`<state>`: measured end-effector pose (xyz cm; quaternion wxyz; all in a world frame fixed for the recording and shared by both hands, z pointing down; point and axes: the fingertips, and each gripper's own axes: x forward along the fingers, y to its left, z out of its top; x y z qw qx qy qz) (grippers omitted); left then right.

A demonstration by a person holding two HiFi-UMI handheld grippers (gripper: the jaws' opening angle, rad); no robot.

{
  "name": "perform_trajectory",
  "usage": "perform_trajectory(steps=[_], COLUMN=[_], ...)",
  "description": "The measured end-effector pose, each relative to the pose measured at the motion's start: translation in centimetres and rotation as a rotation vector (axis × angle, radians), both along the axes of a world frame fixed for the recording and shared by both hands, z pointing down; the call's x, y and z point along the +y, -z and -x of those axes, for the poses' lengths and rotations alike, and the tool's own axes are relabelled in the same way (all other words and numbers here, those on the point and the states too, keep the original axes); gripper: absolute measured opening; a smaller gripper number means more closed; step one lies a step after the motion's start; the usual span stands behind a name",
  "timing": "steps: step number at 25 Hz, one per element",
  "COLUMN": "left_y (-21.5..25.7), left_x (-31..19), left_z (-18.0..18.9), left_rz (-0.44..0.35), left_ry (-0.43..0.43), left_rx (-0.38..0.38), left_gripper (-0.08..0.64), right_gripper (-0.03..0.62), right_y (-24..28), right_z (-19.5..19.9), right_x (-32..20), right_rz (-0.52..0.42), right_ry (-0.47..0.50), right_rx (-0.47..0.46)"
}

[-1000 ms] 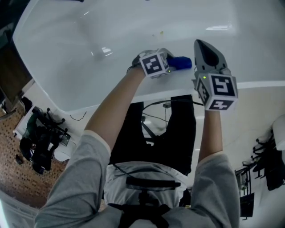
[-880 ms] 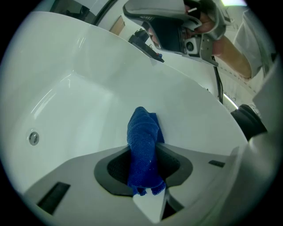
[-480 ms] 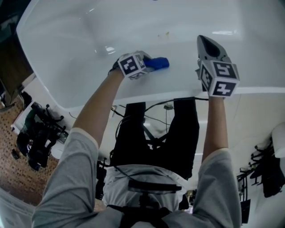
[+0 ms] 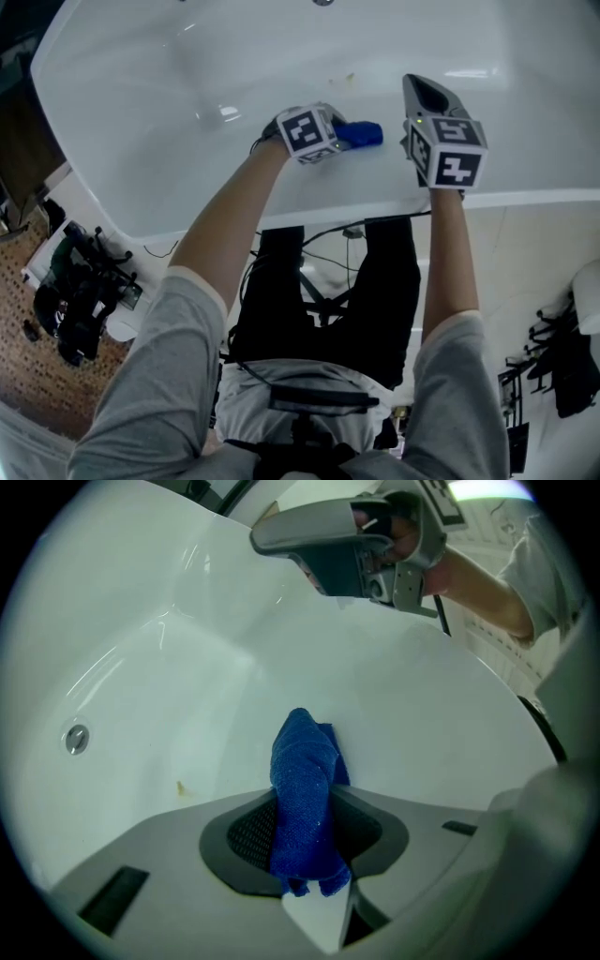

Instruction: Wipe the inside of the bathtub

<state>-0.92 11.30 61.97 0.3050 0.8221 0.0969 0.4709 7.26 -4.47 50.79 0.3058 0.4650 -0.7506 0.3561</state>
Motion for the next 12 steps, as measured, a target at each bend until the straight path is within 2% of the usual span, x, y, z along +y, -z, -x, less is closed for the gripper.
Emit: perform_trajectory(steps=[6, 9, 12], left_y=[-0.9, -1.1, -2.0], left_x=[-0.7, -0.7, -0.5], left_z=[-3.1, -2.8, -1.1], left_rz=[0.031, 0.039, 0.035], left_ry=[0.019, 0.026, 0.008], left_rx=[0.029, 0.027, -0.011], left_gripper=[0.137, 0.137, 0.137], right_gripper=[0.006, 0.006, 0.006], right_y=[-1.9, -3.1, -4.5], right_z=[-0.3, -0.5, -0.9], right_x=[-1.2, -1.6, -1.6], right_rz=[0.013, 0.035, 0.064], right_ry=[-0.004, 0.012, 0.018], right_rx=[0.03, 0.043, 0.068])
